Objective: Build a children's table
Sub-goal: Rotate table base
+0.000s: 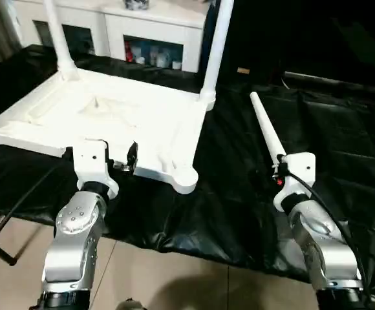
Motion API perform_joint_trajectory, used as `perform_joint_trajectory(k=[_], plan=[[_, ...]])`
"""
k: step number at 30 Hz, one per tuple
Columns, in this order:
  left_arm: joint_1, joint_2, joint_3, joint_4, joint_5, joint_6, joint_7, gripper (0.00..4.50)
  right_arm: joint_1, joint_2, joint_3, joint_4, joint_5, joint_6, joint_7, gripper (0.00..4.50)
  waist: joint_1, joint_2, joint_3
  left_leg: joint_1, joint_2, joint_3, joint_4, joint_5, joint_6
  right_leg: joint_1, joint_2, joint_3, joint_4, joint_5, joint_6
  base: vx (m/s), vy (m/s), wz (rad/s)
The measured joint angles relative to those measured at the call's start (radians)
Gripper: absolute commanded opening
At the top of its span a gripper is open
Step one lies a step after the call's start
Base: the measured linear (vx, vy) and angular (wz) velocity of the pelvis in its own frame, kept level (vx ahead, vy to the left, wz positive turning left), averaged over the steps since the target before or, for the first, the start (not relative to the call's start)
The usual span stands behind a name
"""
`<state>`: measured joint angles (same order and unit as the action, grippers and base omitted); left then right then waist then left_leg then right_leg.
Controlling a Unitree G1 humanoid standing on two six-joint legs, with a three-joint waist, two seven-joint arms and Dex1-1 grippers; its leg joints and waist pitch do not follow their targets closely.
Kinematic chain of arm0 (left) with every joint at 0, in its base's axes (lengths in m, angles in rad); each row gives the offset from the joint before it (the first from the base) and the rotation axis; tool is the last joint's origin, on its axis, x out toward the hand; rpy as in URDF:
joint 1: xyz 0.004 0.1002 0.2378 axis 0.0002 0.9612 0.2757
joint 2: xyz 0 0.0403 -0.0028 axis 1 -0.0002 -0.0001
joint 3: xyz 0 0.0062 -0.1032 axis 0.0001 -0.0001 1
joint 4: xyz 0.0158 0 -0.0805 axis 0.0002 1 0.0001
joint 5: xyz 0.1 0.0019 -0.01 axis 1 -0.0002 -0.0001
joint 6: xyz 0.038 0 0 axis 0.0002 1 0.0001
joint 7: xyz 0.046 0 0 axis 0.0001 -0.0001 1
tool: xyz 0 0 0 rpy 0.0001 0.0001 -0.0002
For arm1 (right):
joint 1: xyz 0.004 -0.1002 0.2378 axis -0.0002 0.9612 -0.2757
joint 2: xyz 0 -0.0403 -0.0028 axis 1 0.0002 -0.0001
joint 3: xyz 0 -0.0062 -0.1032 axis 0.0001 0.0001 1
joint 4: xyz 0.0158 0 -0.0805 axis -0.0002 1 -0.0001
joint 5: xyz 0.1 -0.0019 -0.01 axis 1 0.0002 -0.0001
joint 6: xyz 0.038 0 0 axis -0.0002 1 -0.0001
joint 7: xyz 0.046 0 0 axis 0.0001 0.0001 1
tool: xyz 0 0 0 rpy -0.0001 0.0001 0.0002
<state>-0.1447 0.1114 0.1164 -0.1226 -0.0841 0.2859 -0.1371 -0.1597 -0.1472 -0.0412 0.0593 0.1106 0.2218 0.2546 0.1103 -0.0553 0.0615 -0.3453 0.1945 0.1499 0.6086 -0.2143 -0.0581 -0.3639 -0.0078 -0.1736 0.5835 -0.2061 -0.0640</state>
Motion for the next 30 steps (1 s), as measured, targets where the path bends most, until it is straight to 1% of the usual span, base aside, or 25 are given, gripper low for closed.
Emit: perform_joint_trajectory(k=[1, 2, 3, 4, 5, 6, 7, 8, 9, 10, 11, 12, 13, 15, 16, 17, 18, 19, 20, 21, 23, 24, 26, 28, 30], plan=[[-0.001, 0.001, 0.002, -0.001, -0.001, 0.000, 0.000, 4.19, 0.000, 0.000, 0.008, -0.006, 0.000, 0.003, 0.007, 4.50, -0.003, 0.003, 0.000, -0.010, -0.002, -0.017, -0.003, 0.001, -0.001, 0.013, -0.008, -0.022, -0.008, 0.001, 0.001, -0.059, 0.035, 0.19], [-0.003, 0.002, 0.001, 0.000, -0.001, 0.001, 0.000, 4.19, 0.000, 0.001, 0.010, -0.008, 0.000, 0.005, 0.009, 4.50, -0.009, 0.004, 0.000, -0.013, -0.012, -0.031, 0.001, 0.001, -0.001, 0.016, -0.021, -0.035, 0.003, -0.001, 0.001, -0.051, 0.026, 0.19], [-0.003, 0.002, 0.002, -0.001, -0.002, 0.001, 0.000, 4.19, 0.000, 0.004, 0.010, -0.008, 0.002, 0.005, 0.011, 4.50, -0.016, -0.005, 0.001, -0.011, -0.026, -0.039, 0.004, 0.001, -0.002, 0.017, -0.031, -0.030, 0.024, -0.006, -0.006, 0.023, 0.000, 0.44], [-0.002, 0.002, 0.004, 0.001, -0.001, 0.002, 0.000, 4.19, 0.000, 0.010, 0.010, -0.008, 0.006, 0.005, 0.016, 4.50, -0.023, -0.017, 0.008, 0.016, -0.028, -0.023, 0.008, -0.003, -0.007, 0.017, -0.036, -0.017, 0.036, -0.012, -0.014, 0.070, -0.004, 0.23], [0.005, -0.001, 0.006, -0.001, -0.001, 0.003, 0.001, 4.19, -0.002, 0.013, 0.011, -0.008, 0.011, 0.006, 0.018, 4.50, -0.022, -0.014, 0.017, 0.037, -0.022, -0.006, 0.031, -0.028, -0.011, 0.031, -0.038, -0.031, 0.023, -0.014, -0.016, 0.080, -0.026, 0.26], [0.012, 0.001, 0.012, -0.003, -0.001, 0.003, 0.002, 4.19, -0.012, 0.019, 0.011, -0.009, 0.019, 0.007, 0.018, 4.50, -0.023, 0.006, 0.018, 0.061, -0.009, 0.000, 0.055, -0.066, -0.011, 0.047, -0.047, -0.063, 0.010, -0.015, -0.015, 0.059, 0.043, -0.13], [0.010, 0.004, 0.016, -0.003, -0.001, 0.004, 0.007, 4.19, -0.015, 0.024, 0.012, -0.010, 0.027, 0.010, 0.017, 4.50, -0.028, 0.020, 0.017, 0.091, 0.010, 0.000, 0.053, -0.097, -0.018, 0.072, -0.057, -0.105, -0.014, -0.016, -0.008, 0.137, 0.086, -0.23], [0.002, 0.007, 0.016, -0.004, -0.001, 0.004, 0.011, 4.19, -0.016, 0.025, 0.012, -0.009, 0.029, 0.014, 0.017, 4.50, -0.033, 0.017, 0.018, 0.089, 0.017, -0.002, 0.042, -0.101, -0.024, 0.075, -0.056, -0.103, -0.009, -0.038, 0.017, 0.127, 0.108, -0.26], [-0.004, 0.008, 0.016, -0.005, -0.001, 0.005, 0.012, 4.19, -0.015, 0.026, 0.012, -0.008, 0.033, 0.017, 0.018, 4.50, -0.042, 0.013, 0.021, 0.096, 0.014, 0.001, 0.034, -0.101, -0.025, 0.055, -0.051, -0.054, 0.036, -0.064, 0.031, 0.158, 0.039, -0.08], [-0.004, 0.011, 0.018, -0.005, -0.001, 0.005, 0.013, 4.19, -0.015, 0.026, 0.016, -0.009, 0.036, 0.019, 0.019, 4.50, -0.059, -0.009, 0.014, 0.101, 0.006, 0.008, 0.030, -0.101, -0.025, 0.049, -0.057, 0.000, 0.073, -0.071, 0.028, 0.148, -0.026, 0.06], [-0.004, 0.012, 0.026, -0.003, -0.001, 0.005, 0.015, 4.19, -0.018, 0.027, 0.016, -0.010, 0.040, 0.023, 0.021, 4.50, -0.075, -0.036, -0.001, 0.102, -0.014, 0.008, 0.028, -0.103, -0.028, 0.050, -0.079, 0.043, 0.083, -0.091, 0.042, 0.148, -0.026, 0.06], [-0.004, 0.011, 0.026, -0.002, -0.002, 0.006, 0.016, 4.19, -0.021, 0.026, 0.012, -0.012, 0.044, 0.028, 0.021, 4.50, -0.075, -0.047, -0.010, 0.098, -0.023, 0.002, 0.022, -0.106, -0.027, 0.055, -0.075, 0.054, 0.085, -0.098, 0.037, 0.135, -0.049, -0.02], [-0.016, -0.007, 0.016, 0.003, -0.002, 0.008, 0.017, 4.19, -0.018, 0.016, -0.001, -0.016, 0.046, 0.033, 0.020, 4.50, -0.066, -0.039, -0.014, 0.080, -0.030, -0.019, 0.047, -0.117, 0.007, 0.066, -0.061, 0.064, 0.072, -0.101, 0.036, 0.126, -0.001, -0.04], [-0.021, -0.018, -0.016, 0.002, -0.006, 0.008, 0.013, 4.19, -0.020, 0.011, -0.023, -0.009, 0.048, 0.046, 0.014, 4.50, -0.046, -0.026, -0.019, 0.012, -0.042, -0.037, 0.126, -0.114, 0.029, 0.072, -0.052, 0.079, 0.055, -0.102, 0.037, 0.133, 0.024, -0.02], [-0.023, -0.014, -0.014, 0.002, -0.007, 0.008, 0.013, 4.19, -0.025, 0.014, -0.031, -0.009, 0.051, 0.055, 0.011, 4.50, -0.037, -0.020, -0.022, -0.024, -0.042, -0.040, 0.127, -0.098, 0.026, 0.076, -0.049, 0.078, 0.049, -0.102, 0.039, 0.053, 0.022, -0.01], [-0.024, -0.009, -0.006, 0.002, -0.009, 0.001, 0.012, 4.19, -0.036, 0.017, -0.031, -0.010, 0.055, 0.071, 0.004, 4.50, -0.029, 0.000, -0.025, -0.050, -0.026, -0.044, 0.050, -0.048, 0.045, 0.086, -0.031, 0.063, 0.046, -0.107, 0.042, 0.053, 0.022, -0.01], [-0.024, 0.000, 0.000, 0.003, -0.009, -0.006, 0.011, 4.19, -0.046, 0.025, -0.028, -0.010, 0.056, 0.088, -0.003, 4.50, -0.025, 0.014, -0.025, -0.059, -0.012, -0.056, 0.043, 0.009, 0.017, 0.093, -0.019, 0.054, 0.056, -0.118, 0.049, 0.000, 0.000, 0.00], [-0.019, 0.012, 0.008, 0.006, -0.009, -0.007, 0.009, 4.19, -0.058, 0.035, -0.010, -0.010, 0.056, 0.118, -0.009, 4.50, -0.024, 0.014, -0.023, -0.055, -0.014, -0.068, 0.052, -0.001, 0.018, 0.076, -0.021, 0.054, 0.092, -0.127, 0.040, 0.062, 0.007, -0.12], [-0.020, 0.033, 0.023, 0.015, -0.009, -0.007, 0.006, 4.19, -0.081, 0.037, 0.008, -0.016, 0.057, 0.149, -0.014, 4.50, -0.027, 0.001, -0.028, -0.055, -0.027, -0.081, 0.057, -0.006, 0.021, 0.039, -0.029, 0.072, 0.144, -0.118, 0.036, 0.062, 0.007, -0.12], [-0.020, 0.035, 0.025, 0.015, -0.009, -0.007, 0.001, 4.19, -0.092, 0.028, 0.007, -0.023, 0.057, 0.165, -0.018, 4.50, -0.022, -0.006, -0.032, -0.054, -0.039, -0.087, 0.056, -0.006, 0.021, 0.014, -0.038, 0.098, 0.146, -0.097, 0.058, 0.000, 0.000, 0.00], [-0.025, 0.034, 0.018, 0.016, -0.011, -0.010, -0.024, 4.36, -0.110, 0.008, -0.008, -0.023, 0.058, 0.195, -0.029, 4.50, -0.020, -0.018, -0.031, -0.056, -0.064, -0.083, 0.059, -0.005, 0.019, -0.023, -0.072, 0.152, 0.096, -0.060, 0.115, -0.066, 0.037, -0.03], [-0.029, 0.032, 0.007, 0.018, -0.023, -0.012, -0.045, 4.36, -0.112, -0.008, -0.026, -0.016, 0.056, 0.217, -0.039, 4.50, -0.020, -0.023, -0.030, -0.059, -0.066, -0.070, 0.053, 0.000, 0.013, -0.029, -0.080, 0.163, 0.097, -0.048, 0.121, -0.133, 0.031, 0.07], [-0.030, 0.042, -0.022, 0.019, -0.043, -0.013, -0.098, 4.36, -0.133, -0.035, -0.055, 0.008, 0.044, 0.264, -0.071, 4.50, -0.018, -0.031, -0.025, -0.054, -0.054, -0.045, 0.023, 0.015, 0.009, -0.032, -0.079, 0.160, 0.083, -0.038, 0.106, -0.133, -0.016, 0.06], [-0.039, 0.099, -0.066, 0.019, -0.058, -0.002, -0.180, 4.36, -0.189, -0.061, -0.084, 0.045, 0.032, 0.322, -0.110, 4.50, -0.024, -0.033, -0.022, -0.048, -0.036, -0.029, 0.003, 0.032, -0.003, -0.029, -0.073, 0.157, 0.063, -0.016, 0.097, -0.108, -0.041, -0.06], [-0.066, 0.153, -0.092, 0.019, -0.062, 0.025, -0.247, 4.36, -0.248, -0.092, -0.100, 0.086, 0.022, 0.373, -0.131, 4.50, -0.026, -0.035, -0.018, -0.041, -0.029, -0.021, 0.000, 0.035, -0.008, -0.027, -0.070, 0.158, 0.061, -0.015, 0.098, -0.116, -0.026, -0.08]])
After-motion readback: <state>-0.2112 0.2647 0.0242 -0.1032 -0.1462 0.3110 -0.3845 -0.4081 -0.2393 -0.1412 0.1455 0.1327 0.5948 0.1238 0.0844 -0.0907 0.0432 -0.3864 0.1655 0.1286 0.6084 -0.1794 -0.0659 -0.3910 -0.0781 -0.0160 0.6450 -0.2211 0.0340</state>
